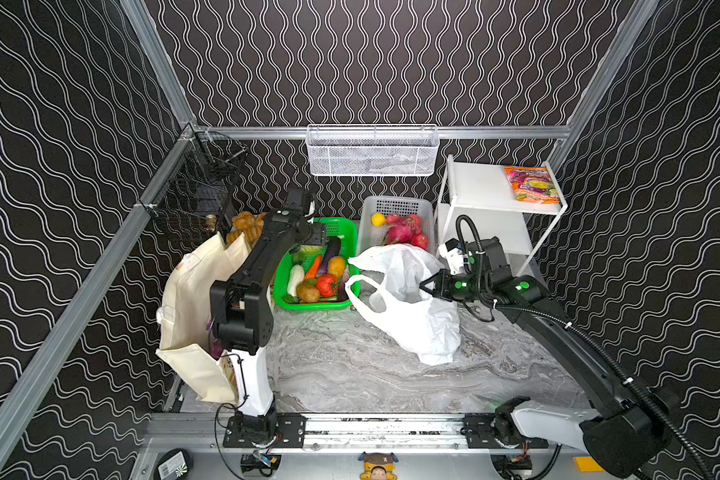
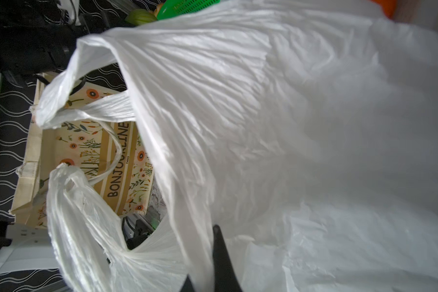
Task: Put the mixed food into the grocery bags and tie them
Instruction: 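Grasp the green cabbage in the green basket with the left gripper, then carry the cabbage into the white plastic bag held by the right gripper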
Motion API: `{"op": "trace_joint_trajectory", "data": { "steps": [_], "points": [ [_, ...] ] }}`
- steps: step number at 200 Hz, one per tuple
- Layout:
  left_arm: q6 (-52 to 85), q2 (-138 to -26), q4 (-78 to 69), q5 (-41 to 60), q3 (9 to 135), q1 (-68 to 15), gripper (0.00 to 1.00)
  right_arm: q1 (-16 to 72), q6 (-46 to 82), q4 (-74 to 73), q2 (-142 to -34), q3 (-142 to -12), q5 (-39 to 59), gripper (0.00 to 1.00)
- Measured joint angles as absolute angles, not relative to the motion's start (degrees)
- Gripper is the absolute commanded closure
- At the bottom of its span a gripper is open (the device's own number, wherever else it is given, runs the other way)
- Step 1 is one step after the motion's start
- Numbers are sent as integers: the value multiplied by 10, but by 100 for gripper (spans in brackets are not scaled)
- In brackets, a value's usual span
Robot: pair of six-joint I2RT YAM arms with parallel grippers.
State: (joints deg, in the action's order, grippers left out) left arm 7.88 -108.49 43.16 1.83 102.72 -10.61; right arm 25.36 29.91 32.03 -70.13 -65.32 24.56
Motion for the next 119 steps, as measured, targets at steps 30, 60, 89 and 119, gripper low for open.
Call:
{"op": "trace_joint_trajectory", "data": {
  "steps": [30, 60, 89, 119],
  "points": [
    [106, -985, 426, 134, 888, -115, 30, 253, 322, 292, -694, -639, 263, 100],
    [121, -894, 425, 228, 774, -141, 30, 236, 330, 267, -693, -629, 272, 100],
    [133, -839, 418, 316, 724, -174, 32, 236, 336, 248, -694, -614, 294, 100],
    [131, -814, 399, 396, 720, -199, 32, 236, 331, 243, -707, -610, 317, 100]
  ]
}}
